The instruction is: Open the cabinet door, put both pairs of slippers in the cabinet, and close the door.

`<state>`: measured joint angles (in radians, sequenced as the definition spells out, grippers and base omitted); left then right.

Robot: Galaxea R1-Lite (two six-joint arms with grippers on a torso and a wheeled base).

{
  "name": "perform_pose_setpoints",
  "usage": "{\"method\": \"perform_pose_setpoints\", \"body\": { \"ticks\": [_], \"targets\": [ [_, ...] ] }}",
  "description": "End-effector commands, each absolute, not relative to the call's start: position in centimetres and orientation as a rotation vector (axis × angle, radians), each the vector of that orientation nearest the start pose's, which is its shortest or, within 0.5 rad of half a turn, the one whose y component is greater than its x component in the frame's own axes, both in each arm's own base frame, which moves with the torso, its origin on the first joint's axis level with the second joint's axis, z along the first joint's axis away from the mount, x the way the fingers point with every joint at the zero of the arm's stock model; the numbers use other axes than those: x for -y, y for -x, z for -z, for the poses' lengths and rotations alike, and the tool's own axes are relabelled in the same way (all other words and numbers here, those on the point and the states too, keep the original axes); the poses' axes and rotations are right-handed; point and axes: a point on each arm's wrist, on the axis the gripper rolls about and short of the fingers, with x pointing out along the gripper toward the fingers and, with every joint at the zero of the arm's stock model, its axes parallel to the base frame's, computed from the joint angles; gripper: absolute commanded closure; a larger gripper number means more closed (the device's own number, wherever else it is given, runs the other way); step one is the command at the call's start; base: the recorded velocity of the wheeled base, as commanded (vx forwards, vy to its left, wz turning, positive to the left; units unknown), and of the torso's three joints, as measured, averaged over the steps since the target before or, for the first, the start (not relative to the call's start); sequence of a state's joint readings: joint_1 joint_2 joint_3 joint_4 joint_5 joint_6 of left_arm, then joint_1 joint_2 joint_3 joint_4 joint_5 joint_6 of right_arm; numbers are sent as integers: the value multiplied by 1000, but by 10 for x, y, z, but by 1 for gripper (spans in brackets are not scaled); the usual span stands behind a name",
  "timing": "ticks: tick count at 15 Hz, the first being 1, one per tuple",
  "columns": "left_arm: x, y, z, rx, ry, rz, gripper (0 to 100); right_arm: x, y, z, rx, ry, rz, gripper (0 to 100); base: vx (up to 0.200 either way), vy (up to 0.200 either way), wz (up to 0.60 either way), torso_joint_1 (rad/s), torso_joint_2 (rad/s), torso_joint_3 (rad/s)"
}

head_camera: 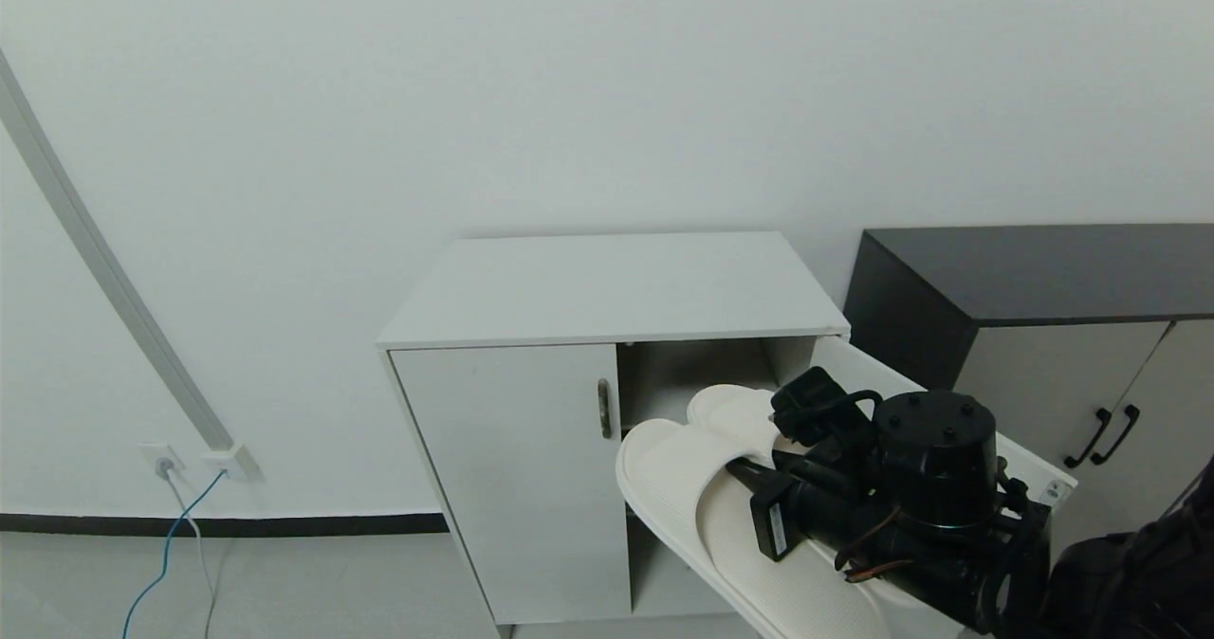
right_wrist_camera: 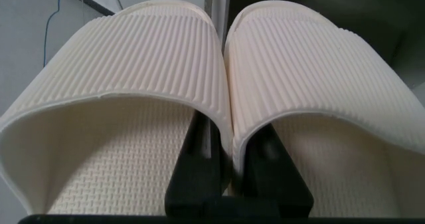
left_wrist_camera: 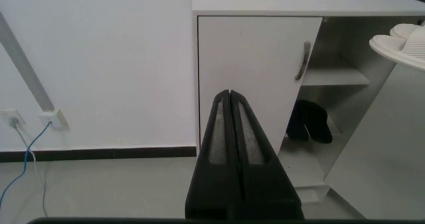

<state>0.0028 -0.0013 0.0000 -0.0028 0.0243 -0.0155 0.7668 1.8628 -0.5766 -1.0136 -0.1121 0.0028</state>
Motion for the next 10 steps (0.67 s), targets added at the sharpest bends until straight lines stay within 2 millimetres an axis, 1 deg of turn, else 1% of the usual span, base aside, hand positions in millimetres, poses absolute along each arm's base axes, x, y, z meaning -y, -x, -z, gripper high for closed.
{"method": "perform_pose_setpoints", "body": {
  "ticks": [1, 4, 10],
  "targets": [
    [0, 23, -76, 3, 15, -28, 100, -211, -223, -113, -254, 116, -650, 100, 0, 0, 0, -217, 544, 320],
    [0, 23, -76, 3, 15, -28, 100, -211, -223, -113, -252, 122, -651, 100, 0, 0, 0, -225, 548, 323],
    [0, 23, -76, 3, 15, -28, 100, -211, -220, -111, -253, 137, -659, 100, 0, 0, 0, -193, 517, 321]
  ]
}}
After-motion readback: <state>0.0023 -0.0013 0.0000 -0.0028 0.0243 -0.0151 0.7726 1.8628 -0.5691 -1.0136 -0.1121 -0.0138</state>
